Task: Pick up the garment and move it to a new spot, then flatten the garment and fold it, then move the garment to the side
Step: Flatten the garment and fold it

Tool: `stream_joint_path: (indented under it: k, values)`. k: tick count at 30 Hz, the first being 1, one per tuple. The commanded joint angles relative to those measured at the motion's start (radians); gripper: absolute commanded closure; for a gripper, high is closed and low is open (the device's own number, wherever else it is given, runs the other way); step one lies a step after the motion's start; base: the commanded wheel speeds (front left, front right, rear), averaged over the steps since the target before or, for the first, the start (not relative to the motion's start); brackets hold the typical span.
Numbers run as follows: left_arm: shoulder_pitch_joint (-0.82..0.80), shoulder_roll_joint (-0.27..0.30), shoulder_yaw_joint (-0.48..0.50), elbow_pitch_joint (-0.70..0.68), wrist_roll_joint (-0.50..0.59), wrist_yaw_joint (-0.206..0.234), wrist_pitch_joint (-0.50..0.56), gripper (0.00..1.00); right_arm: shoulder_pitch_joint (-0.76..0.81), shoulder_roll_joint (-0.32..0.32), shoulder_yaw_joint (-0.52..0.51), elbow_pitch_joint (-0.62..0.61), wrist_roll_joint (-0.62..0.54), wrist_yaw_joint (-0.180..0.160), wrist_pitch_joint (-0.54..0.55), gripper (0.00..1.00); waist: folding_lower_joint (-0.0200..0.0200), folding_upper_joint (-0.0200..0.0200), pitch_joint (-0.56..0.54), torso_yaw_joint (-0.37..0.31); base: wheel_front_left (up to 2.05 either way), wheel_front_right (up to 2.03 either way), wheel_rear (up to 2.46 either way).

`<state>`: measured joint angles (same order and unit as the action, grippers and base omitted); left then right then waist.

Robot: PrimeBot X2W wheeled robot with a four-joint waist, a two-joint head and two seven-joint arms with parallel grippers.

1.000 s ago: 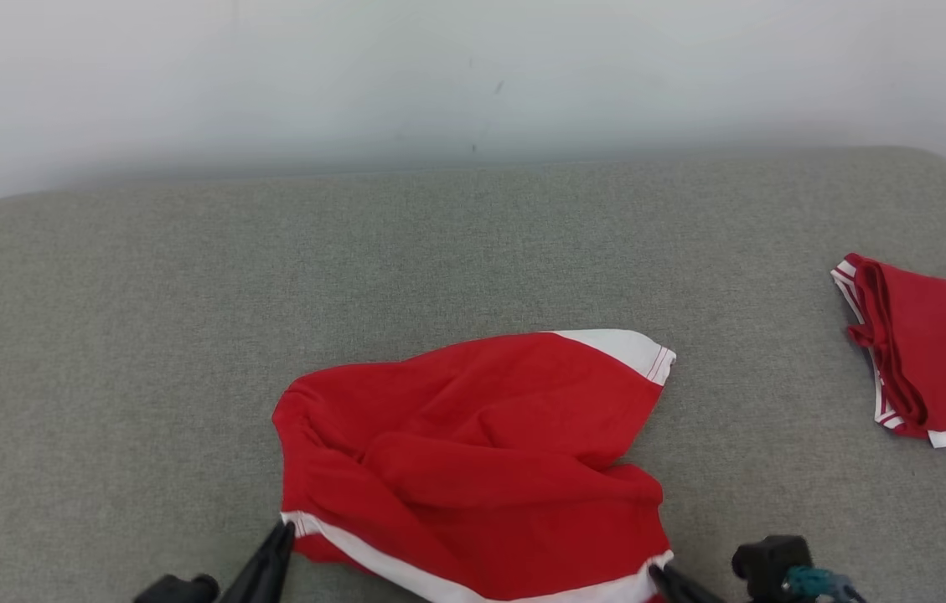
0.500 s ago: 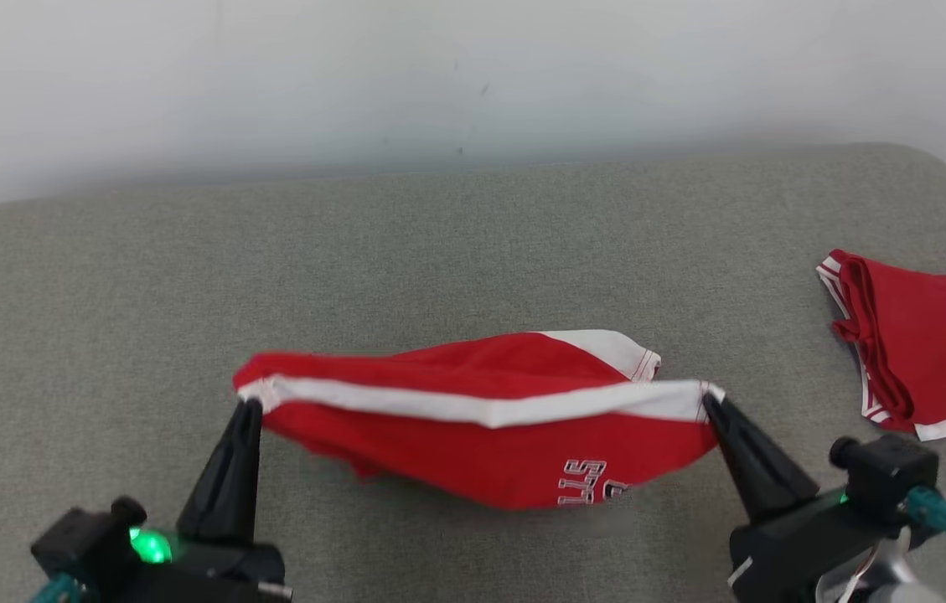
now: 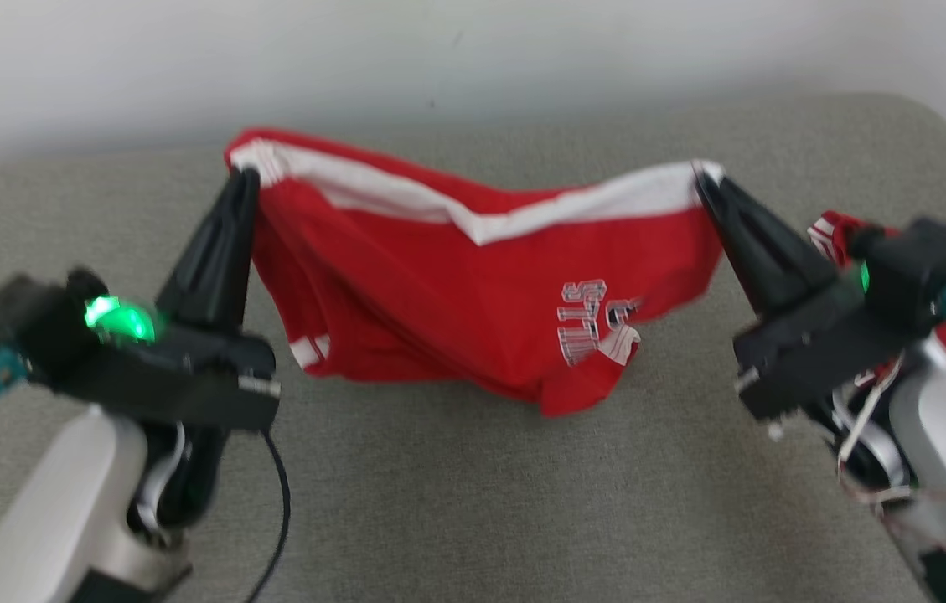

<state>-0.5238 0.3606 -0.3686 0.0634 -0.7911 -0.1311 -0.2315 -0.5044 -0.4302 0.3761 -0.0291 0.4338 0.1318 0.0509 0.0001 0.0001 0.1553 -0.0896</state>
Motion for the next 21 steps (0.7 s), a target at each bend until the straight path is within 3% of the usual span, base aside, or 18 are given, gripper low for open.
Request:
stream_joint_path:
  k: [1, 4, 11, 15, 21]
  values:
    - [-0.057, 0.004, -0.003, 0.012, -0.016, 0.001, 0.012, 1.0, -0.07, -0.013, 0.023, 0.016, 0.01, -0.003, -0.006, 1.0, -0.0001, -0.0001, 0.062, -0.03, 0.0, 0.0, 0.0]
    - [-0.174, 0.017, -0.014, 0.045, -0.056, 0.001, 0.027, 1.0, -0.221, -0.018, 0.06, 0.077, 0.021, -0.003, -0.02, 1.0, -0.0001, -0.0001, 0.129, -0.048, 0.0, 0.0, 0.0]
    - [-0.435, 0.059, 0.014, 0.164, -0.061, 0.001, 0.026, 1.0, -0.558, 0.045, 0.08, 0.285, -0.007, -0.003, -0.081, 1.0, -0.0001, -0.0001, 0.27, -0.093, 0.0, 0.0, 0.0]
    - [-0.567, 0.047, 0.067, 0.21, -0.047, 0.017, -0.002, 1.0, -0.717, 0.118, -0.002, 0.415, -0.052, -0.003, -0.166, 1.0, -0.0001, -0.0001, 0.324, -0.107, 0.0, 0.0, 0.0]
    - [-0.709, 0.007, 0.165, 0.263, -0.03, 0.055, -0.031, 1.0, -0.887, 0.192, -0.127, 0.547, -0.216, -0.003, -0.294, 1.0, -0.0001, -0.0001, 0.349, -0.108, 0.0, 0.0, 0.0]
